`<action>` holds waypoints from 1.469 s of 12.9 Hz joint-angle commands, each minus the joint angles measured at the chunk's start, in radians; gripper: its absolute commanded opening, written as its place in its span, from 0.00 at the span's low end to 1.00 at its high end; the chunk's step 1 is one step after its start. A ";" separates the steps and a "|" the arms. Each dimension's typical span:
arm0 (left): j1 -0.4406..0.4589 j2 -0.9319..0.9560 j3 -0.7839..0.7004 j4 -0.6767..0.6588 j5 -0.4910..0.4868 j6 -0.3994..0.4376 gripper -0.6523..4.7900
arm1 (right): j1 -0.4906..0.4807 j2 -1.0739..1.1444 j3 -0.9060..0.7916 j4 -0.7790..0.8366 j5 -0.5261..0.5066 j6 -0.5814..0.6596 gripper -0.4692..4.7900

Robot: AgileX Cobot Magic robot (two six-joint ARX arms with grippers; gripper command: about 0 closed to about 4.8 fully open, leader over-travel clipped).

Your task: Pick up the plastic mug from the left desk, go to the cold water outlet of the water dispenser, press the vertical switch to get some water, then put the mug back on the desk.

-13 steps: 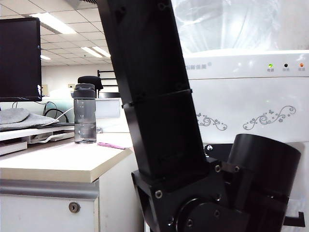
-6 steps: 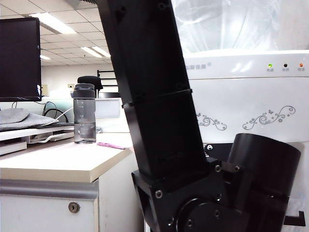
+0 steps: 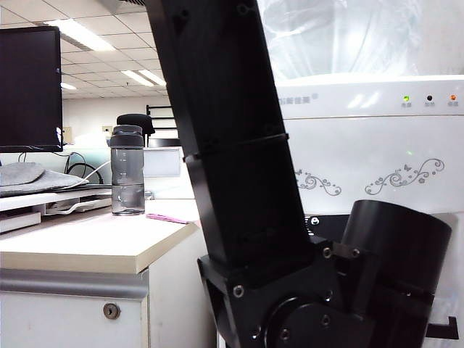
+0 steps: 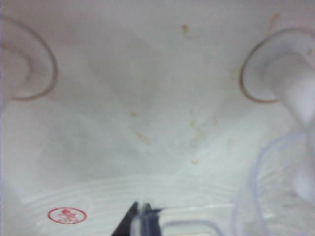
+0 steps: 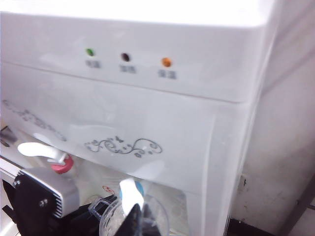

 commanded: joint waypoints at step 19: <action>-0.002 -0.005 0.002 0.033 0.004 -0.002 0.11 | 0.022 0.171 -0.166 0.446 -0.075 0.175 0.09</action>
